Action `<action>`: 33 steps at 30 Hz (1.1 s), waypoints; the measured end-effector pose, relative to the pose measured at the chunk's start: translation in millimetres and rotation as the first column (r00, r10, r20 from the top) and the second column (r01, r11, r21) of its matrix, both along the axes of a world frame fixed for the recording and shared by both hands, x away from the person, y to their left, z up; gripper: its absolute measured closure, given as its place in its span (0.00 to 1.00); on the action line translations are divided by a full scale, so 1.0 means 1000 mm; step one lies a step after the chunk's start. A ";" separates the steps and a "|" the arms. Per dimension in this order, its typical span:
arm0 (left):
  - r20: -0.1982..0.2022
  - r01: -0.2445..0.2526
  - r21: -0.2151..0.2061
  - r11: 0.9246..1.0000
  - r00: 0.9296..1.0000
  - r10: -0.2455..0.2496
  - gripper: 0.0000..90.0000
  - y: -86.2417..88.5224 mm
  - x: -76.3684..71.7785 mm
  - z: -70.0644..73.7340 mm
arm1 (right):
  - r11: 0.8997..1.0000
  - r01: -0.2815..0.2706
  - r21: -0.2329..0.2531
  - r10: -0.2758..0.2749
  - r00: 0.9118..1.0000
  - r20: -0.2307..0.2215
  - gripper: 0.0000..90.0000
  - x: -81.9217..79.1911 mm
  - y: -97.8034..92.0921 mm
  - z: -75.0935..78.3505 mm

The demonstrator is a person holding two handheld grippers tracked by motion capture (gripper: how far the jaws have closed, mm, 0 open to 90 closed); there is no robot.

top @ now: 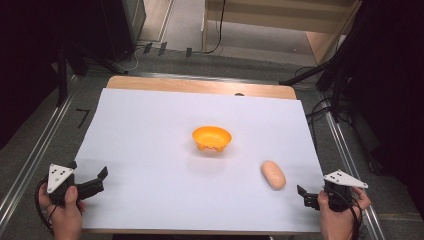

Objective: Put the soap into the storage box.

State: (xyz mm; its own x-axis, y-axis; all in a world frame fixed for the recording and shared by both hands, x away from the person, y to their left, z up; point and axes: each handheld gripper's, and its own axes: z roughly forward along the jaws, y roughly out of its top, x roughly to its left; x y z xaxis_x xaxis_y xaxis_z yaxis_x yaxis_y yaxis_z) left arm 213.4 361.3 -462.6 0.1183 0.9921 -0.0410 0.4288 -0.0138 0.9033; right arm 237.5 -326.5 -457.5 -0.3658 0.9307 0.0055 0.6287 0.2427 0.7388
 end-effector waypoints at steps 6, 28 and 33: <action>0.002 0.003 0.001 1.000 1.000 -0.003 0.00 0.000 0.000 0.000 | 0.997 -0.037 -0.070 0.032 0.996 -0.080 0.00 0.010 0.012 0.008; -0.016 0.027 0.007 1.000 0.999 -0.027 0.00 0.000 0.001 0.000 | 0.985 -0.109 -0.131 0.073 0.965 -0.252 0.00 0.032 0.039 0.020; -0.018 0.029 0.004 1.000 0.999 -0.029 0.00 0.001 0.002 0.000 | 0.982 -0.122 -0.144 0.077 0.954 -0.289 0.00 0.036 0.045 0.021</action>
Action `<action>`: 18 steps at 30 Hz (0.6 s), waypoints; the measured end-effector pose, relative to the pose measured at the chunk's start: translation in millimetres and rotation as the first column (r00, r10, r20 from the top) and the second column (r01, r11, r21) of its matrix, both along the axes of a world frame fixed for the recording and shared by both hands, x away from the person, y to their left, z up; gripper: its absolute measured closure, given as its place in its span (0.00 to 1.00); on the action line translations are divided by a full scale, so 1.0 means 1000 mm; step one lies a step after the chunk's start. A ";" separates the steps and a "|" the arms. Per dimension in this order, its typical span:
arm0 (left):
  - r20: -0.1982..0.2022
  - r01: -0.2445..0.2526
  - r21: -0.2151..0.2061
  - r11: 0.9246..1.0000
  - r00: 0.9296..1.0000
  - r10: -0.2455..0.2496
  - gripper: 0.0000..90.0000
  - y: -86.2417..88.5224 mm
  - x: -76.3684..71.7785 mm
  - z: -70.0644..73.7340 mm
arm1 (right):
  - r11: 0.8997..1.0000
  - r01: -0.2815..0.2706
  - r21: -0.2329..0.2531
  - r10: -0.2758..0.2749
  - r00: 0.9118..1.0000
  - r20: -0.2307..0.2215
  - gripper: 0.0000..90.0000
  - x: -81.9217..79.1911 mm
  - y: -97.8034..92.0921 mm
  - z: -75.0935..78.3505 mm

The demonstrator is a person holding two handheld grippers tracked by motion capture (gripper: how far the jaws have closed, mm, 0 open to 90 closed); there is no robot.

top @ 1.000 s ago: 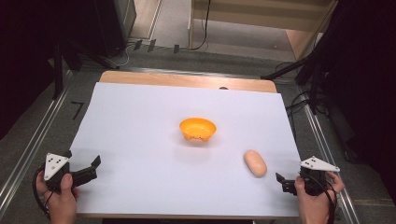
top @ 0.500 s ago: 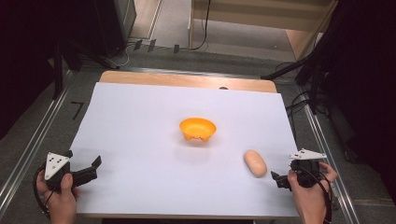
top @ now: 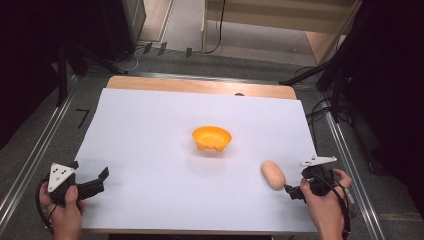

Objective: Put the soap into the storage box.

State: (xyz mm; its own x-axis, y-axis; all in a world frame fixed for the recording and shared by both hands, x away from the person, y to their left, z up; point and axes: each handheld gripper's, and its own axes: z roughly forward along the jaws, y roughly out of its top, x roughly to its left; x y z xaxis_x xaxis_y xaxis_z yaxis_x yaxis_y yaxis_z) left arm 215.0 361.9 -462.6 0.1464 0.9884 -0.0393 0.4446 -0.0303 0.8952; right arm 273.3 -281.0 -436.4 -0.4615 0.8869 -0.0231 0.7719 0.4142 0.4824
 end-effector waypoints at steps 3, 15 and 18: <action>-0.002 0.002 -0.002 1.000 1.000 -0.002 0.00 0.000 0.000 0.000 | 1.000 -0.006 0.009 0.007 1.000 -0.024 0.00 0.002 0.005 0.002; -0.009 0.013 -0.004 1.000 1.000 -0.014 0.00 0.000 0.001 0.000 | 1.000 0.017 -0.018 -0.019 0.994 -0.112 0.00 0.019 0.028 0.001; -0.014 0.015 0.004 1.000 1.000 -0.015 0.00 -0.001 0.001 0.000 | 1.000 0.022 -0.022 -0.025 0.992 -0.121 0.00 0.024 0.035 0.000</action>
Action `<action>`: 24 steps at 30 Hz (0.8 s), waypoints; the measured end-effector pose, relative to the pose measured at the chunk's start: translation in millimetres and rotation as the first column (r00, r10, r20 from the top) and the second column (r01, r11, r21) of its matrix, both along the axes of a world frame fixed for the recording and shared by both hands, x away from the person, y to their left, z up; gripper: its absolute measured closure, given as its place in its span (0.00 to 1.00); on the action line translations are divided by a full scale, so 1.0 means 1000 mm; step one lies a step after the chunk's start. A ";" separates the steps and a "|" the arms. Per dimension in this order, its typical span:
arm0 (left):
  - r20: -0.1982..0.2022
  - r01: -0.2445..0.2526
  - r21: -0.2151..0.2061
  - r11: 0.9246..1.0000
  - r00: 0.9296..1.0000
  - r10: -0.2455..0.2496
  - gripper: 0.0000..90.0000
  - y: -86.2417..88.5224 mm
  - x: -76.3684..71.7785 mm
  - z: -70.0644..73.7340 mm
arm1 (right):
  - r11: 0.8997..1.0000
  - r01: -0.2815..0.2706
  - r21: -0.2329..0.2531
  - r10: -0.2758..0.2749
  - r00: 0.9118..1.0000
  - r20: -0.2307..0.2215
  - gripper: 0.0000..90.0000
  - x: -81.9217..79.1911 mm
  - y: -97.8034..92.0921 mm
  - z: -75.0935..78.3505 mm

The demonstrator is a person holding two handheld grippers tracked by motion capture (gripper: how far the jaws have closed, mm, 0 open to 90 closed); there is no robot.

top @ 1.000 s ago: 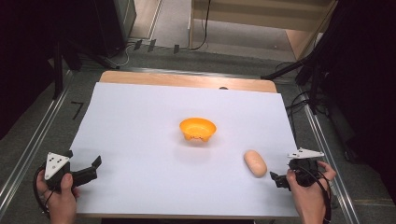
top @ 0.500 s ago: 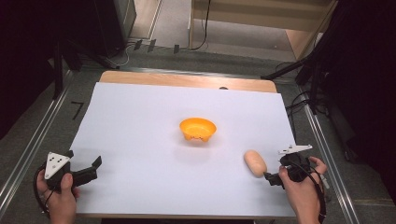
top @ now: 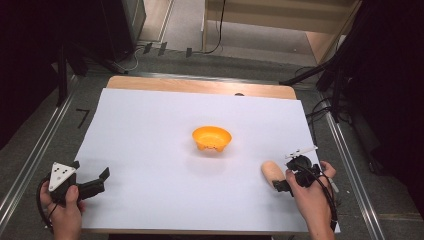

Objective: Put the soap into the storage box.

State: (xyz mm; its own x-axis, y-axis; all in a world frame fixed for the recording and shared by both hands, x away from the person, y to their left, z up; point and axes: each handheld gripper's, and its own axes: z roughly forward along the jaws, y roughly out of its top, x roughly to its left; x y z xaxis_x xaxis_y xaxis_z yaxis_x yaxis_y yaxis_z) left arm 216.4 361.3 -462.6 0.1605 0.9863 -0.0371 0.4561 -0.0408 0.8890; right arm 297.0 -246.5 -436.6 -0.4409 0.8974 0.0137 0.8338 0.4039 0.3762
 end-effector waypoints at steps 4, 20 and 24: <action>0.001 0.000 0.000 1.000 1.000 0.000 0.00 0.000 0.000 0.000 | 1.000 -0.007 -0.017 0.006 1.000 -0.018 0.00 0.007 0.009 0.000; -0.004 0.003 -0.007 1.000 1.000 -0.003 0.00 0.000 0.001 0.000 | 0.998 0.016 -0.056 -0.020 0.997 -0.068 0.17 0.024 0.033 -0.006; -0.004 0.003 -0.008 1.000 1.000 -0.003 0.00 0.000 0.001 0.000 | 0.997 0.027 -0.069 -0.033 0.996 -0.085 0.21 0.027 0.033 -0.010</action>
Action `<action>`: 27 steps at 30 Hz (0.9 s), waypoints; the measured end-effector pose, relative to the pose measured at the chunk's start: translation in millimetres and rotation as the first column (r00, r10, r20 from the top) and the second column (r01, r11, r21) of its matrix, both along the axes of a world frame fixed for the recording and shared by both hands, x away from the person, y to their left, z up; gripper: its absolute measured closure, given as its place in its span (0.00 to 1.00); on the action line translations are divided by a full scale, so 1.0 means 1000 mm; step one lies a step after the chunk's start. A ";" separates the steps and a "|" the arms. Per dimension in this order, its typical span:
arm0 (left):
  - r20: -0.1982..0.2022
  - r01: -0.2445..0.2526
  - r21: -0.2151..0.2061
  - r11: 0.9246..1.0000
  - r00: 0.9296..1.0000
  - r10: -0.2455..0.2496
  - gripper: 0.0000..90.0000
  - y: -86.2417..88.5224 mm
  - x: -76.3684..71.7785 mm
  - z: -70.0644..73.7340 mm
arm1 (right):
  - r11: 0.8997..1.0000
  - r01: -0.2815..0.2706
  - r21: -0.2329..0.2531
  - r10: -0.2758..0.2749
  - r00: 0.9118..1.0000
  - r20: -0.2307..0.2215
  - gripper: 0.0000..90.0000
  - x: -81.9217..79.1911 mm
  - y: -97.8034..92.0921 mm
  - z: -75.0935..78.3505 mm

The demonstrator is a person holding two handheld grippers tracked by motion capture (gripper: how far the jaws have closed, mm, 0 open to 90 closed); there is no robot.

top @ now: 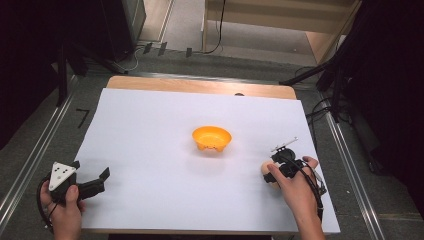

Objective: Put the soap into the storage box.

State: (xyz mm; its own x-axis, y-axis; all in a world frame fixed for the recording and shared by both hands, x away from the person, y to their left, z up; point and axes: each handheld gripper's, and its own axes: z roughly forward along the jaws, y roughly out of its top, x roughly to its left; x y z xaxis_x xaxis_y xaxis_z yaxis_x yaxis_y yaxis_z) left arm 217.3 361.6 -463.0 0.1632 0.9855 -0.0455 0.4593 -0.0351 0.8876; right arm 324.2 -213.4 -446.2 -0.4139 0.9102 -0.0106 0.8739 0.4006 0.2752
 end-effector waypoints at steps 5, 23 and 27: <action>-0.006 0.002 -0.002 1.000 1.000 -0.002 0.00 0.000 0.000 0.000 | 0.999 -0.018 0.032 0.019 0.999 -0.029 0.36 0.001 0.001 -0.003; -0.013 0.004 -0.005 1.000 1.000 -0.004 0.00 0.001 0.001 0.000 | 0.997 -0.047 0.058 0.050 0.998 -0.047 0.36 0.007 -0.004 -0.006; -0.015 0.004 -0.008 1.000 1.000 -0.004 0.00 0.001 0.001 0.000 | 0.998 -0.046 0.051 0.048 0.997 -0.059 0.36 0.008 -0.003 -0.007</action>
State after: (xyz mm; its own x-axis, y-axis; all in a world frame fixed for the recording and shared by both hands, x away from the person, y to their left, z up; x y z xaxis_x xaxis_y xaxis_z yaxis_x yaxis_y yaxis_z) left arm 218.7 362.8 -463.0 0.1664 0.9845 -0.0561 0.4725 -0.0296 0.8808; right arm 331.9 -216.4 -452.8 -0.4548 0.8886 0.0597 0.8700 0.4289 0.2433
